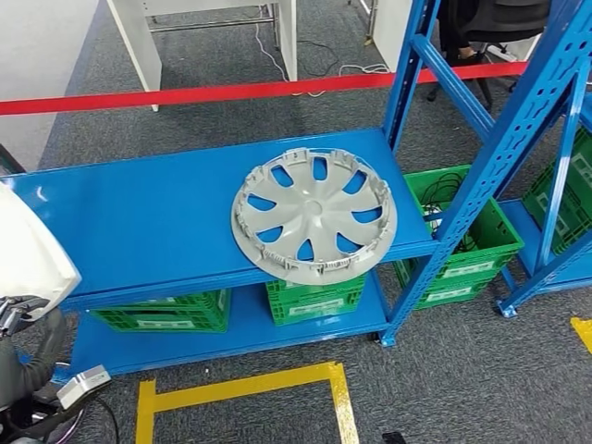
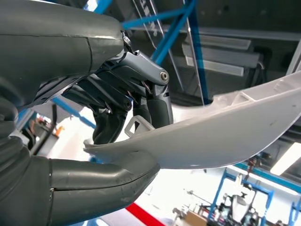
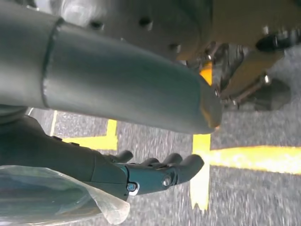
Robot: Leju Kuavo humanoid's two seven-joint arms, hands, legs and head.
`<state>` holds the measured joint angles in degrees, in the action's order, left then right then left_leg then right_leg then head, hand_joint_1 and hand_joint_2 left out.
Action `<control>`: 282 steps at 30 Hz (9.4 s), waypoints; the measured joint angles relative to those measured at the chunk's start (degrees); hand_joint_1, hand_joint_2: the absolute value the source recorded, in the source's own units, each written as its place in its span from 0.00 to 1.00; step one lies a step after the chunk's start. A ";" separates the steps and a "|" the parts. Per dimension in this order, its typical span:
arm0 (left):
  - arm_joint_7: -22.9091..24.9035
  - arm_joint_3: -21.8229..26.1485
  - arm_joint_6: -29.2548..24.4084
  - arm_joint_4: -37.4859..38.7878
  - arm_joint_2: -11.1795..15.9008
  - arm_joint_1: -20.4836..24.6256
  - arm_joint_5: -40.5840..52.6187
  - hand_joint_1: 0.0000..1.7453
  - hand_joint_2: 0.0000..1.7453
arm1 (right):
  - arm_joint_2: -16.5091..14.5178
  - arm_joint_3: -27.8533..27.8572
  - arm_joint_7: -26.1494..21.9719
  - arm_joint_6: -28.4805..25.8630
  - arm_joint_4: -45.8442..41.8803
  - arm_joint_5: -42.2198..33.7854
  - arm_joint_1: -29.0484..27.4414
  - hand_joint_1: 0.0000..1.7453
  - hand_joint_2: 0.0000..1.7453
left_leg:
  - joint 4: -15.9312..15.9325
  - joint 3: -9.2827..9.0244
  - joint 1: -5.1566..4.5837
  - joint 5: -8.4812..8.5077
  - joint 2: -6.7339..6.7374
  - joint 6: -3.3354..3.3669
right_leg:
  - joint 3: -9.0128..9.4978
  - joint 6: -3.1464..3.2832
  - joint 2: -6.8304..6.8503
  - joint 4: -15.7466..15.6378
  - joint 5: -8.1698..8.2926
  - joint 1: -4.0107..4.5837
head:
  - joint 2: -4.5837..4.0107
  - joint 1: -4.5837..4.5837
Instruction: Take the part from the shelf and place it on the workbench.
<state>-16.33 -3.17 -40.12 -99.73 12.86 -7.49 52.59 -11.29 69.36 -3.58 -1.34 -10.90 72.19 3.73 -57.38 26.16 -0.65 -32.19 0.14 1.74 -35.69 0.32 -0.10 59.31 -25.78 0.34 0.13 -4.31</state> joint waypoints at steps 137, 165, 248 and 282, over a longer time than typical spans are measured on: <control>-0.09 -7.83 5.69 4.39 0.59 10.65 -11.07 1.00 1.00 | -2.49 3.16 0.95 2.47 -6.51 -6.21 -1.92 0.00 0.00 | 0.93 9.15 0.65 9.43 0.67 -1.46 | 8.94 -1.52 0.08 -1.91 -4.97 -0.46 | -0.01 0.72; 0.48 -8.13 8.58 4.86 0.01 10.69 -15.13 1.00 1.00 | -4.68 3.95 1.46 3.89 -10.49 -6.22 -2.72 0.00 0.00 | 1.26 4.90 0.14 5.87 0.27 -1.18 | 4.42 -0.34 0.53 -3.66 -1.00 -0.22 | -0.02 0.80; 0.75 -11.16 8.20 3.93 -3.93 11.06 -14.05 1.00 1.00 | -6.16 4.58 -0.87 7.32 -17.39 -5.85 -4.56 0.00 0.00 | -0.21 6.56 0.50 5.91 1.96 -0.91 | 5.98 -2.06 5.84 -1.26 -5.08 -0.69 | -0.06 1.72; 3.37 -13.10 10.25 3.07 -4.97 14.55 -11.74 1.00 1.00 | -2.41 6.42 4.25 8.18 -11.39 -7.41 -4.26 0.00 0.00 | 0.20 7.42 1.12 6.96 -0.17 -0.12 | 1.96 -2.83 0.89 9.00 -11.25 -0.99 | -0.11 1.37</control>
<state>-12.96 -16.28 -29.88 -96.66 7.90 7.06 40.85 -13.71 75.77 0.66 6.85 -22.29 64.78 -0.53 -57.19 33.58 0.47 -25.23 -0.03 1.62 -33.73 -2.51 0.79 68.31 -37.04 -0.65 0.02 -2.93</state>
